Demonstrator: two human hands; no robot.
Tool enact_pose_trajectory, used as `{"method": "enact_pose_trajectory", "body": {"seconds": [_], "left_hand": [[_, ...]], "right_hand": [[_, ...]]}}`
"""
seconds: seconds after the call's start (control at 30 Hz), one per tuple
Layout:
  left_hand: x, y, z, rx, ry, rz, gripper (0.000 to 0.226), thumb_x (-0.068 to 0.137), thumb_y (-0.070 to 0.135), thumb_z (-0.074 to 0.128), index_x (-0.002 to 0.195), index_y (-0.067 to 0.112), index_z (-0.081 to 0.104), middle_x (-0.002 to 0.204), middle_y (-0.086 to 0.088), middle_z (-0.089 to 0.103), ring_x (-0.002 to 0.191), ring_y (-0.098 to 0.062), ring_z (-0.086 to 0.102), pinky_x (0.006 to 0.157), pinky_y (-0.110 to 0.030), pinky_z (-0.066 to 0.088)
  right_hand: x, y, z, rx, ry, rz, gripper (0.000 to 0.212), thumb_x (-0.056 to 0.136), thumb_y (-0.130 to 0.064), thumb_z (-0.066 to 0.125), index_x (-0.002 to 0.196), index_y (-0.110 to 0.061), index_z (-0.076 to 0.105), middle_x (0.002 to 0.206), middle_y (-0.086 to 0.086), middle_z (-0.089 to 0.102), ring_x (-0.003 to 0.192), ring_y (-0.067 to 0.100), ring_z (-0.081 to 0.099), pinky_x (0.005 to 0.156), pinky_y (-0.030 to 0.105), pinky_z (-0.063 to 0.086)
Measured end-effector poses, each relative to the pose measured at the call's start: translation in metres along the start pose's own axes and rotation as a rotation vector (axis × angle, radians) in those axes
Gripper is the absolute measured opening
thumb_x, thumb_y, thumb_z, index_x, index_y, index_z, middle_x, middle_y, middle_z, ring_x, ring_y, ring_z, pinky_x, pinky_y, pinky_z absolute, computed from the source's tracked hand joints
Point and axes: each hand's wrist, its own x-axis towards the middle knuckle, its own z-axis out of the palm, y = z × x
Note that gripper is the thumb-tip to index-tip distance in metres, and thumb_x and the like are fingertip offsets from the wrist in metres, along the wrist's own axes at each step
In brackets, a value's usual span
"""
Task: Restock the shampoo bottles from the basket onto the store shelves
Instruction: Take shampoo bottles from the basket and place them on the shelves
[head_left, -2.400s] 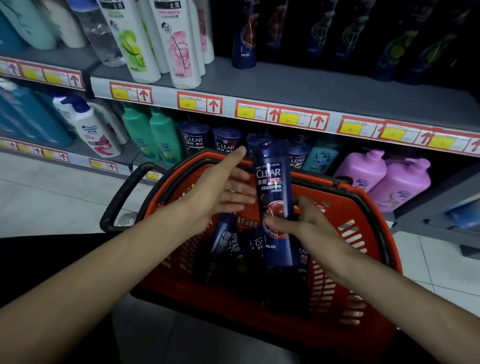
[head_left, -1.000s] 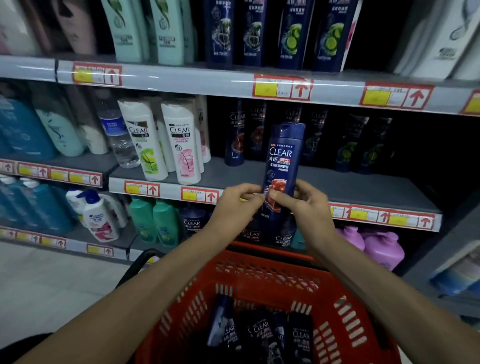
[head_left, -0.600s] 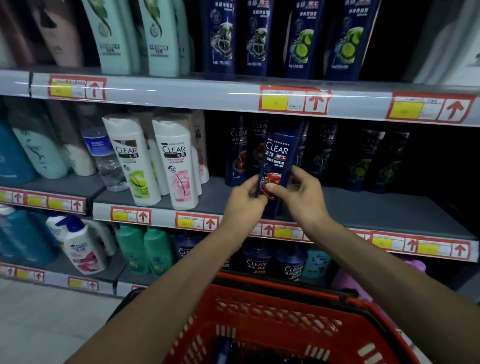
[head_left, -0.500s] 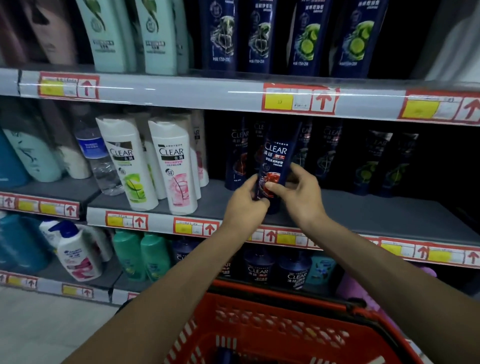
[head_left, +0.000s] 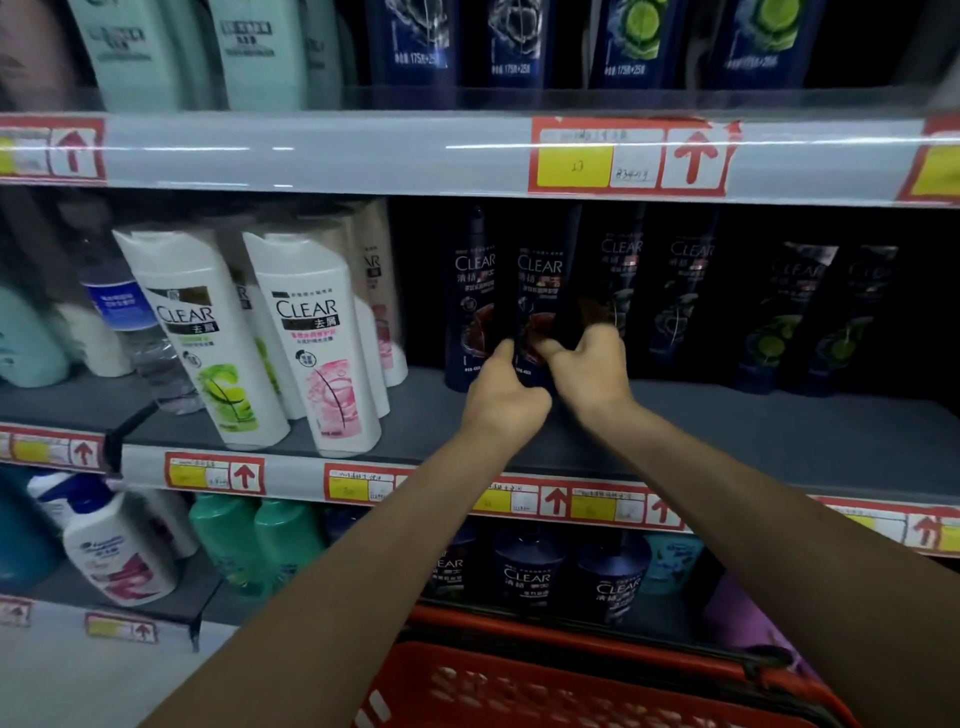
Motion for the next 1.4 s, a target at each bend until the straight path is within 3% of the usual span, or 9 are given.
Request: {"method": "enact_pose_trajectory", "body": {"seconds": [0.13,0.2,0.3,0.4,0.47,0.63,0.8,1.07,1.4], "left_hand": [[0.004,-0.008,0.001,0.013,0.004,0.001,0.080,0.087,-0.006,0.062,0.158,0.021,0.034,0.097,0.021,0.051,0.119,-0.020,0.058,0.095,-0.028,0.047],[0.004,-0.005,-0.001,0.027,-0.037,-0.034,0.087,0.088,-0.004,0.065,0.162,0.020,0.026,0.120,0.011,0.058,0.132,-0.025,0.053,0.101,-0.030,0.047],[0.000,0.003,-0.010,0.069,-0.108,-0.110,0.096,0.089,0.003,0.073,0.164,0.016,0.014,0.153,-0.005,0.046,0.144,-0.026,0.042,0.114,-0.032,0.040],[-0.010,0.009,-0.021,0.139,-0.150,-0.138,0.088,0.089,0.003,0.075,0.161,0.006,0.024,0.132,0.004,0.055,0.140,-0.027,0.046,0.109,-0.026,0.039],[-0.021,0.011,-0.029,0.206,-0.163,-0.146,0.092,0.087,0.004,0.077,0.161,0.005,0.022,0.143,-0.002,0.051,0.140,-0.027,0.046,0.114,-0.030,0.038],[-0.060,0.020,-0.050,0.397,-0.149,-0.098,0.091,0.086,0.019,0.078,0.162,0.013,0.027,0.154,-0.007,0.048,0.138,-0.024,0.049,0.111,-0.027,0.041],[-0.107,0.035,-0.065,0.750,-0.078,0.007,0.092,0.075,0.067,0.057,0.156,0.030,0.036,0.150,-0.005,0.052,0.139,-0.029,0.046,0.111,-0.045,0.043],[-0.178,0.055,-0.076,1.072,-0.080,0.144,0.093,0.086,0.082,0.042,0.163,0.038,0.013,0.172,-0.002,0.009,0.159,-0.027,0.000,0.125,-0.059,0.012],[-0.251,-0.015,-0.050,1.046,-0.167,0.105,0.096,0.085,0.087,0.035,0.163,0.041,0.004,0.173,0.004,0.001,0.160,-0.024,-0.002,0.127,-0.056,0.014]], "right_hand": [[-0.003,0.000,0.001,-0.016,-0.013,0.009,0.034,0.092,-0.017,0.073,0.123,-0.014,0.061,0.099,0.004,0.071,0.090,0.019,0.068,0.076,0.029,0.058],[-0.003,-0.005,0.001,-0.083,-0.053,0.084,0.030,0.092,-0.021,0.074,0.118,-0.010,0.064,0.104,0.007,0.071,0.097,0.024,0.069,0.083,0.037,0.059],[-0.007,-0.016,-0.004,-0.248,-0.147,0.217,0.031,0.092,-0.019,0.074,0.114,-0.002,0.062,0.114,0.016,0.066,0.104,0.032,0.066,0.088,0.039,0.056],[-0.019,-0.023,-0.016,-0.444,-0.273,0.273,0.048,0.092,-0.004,0.063,0.137,-0.001,0.046,0.137,0.022,0.051,0.117,0.038,0.058,0.092,0.036,0.050],[-0.028,-0.026,-0.028,-0.507,-0.355,0.271,0.059,0.093,-0.002,0.058,0.148,-0.005,0.036,0.145,0.022,0.043,0.123,0.039,0.054,0.097,0.038,0.049],[-0.059,-0.045,-0.061,-0.628,-0.519,0.208,0.095,0.085,-0.029,0.081,0.159,-0.020,0.021,0.152,0.018,0.031,0.138,0.038,0.041,0.113,0.041,0.041],[-0.090,-0.074,-0.093,-0.846,-0.554,0.083,0.099,0.079,-0.052,0.080,0.157,-0.027,0.025,0.152,0.013,0.033,0.144,0.036,0.033,0.119,0.050,0.029],[-0.149,-0.109,-0.145,-1.065,-0.726,0.030,0.118,0.076,-0.081,0.062,0.164,-0.026,0.005,0.169,0.018,-0.011,0.151,0.041,-0.026,0.124,0.055,-0.008],[-0.238,-0.058,-0.170,-0.995,-0.878,-0.019,0.115,0.080,-0.078,0.061,0.163,-0.031,-0.004,0.169,0.017,-0.009,0.153,0.040,-0.021,0.126,0.052,-0.002]]}}
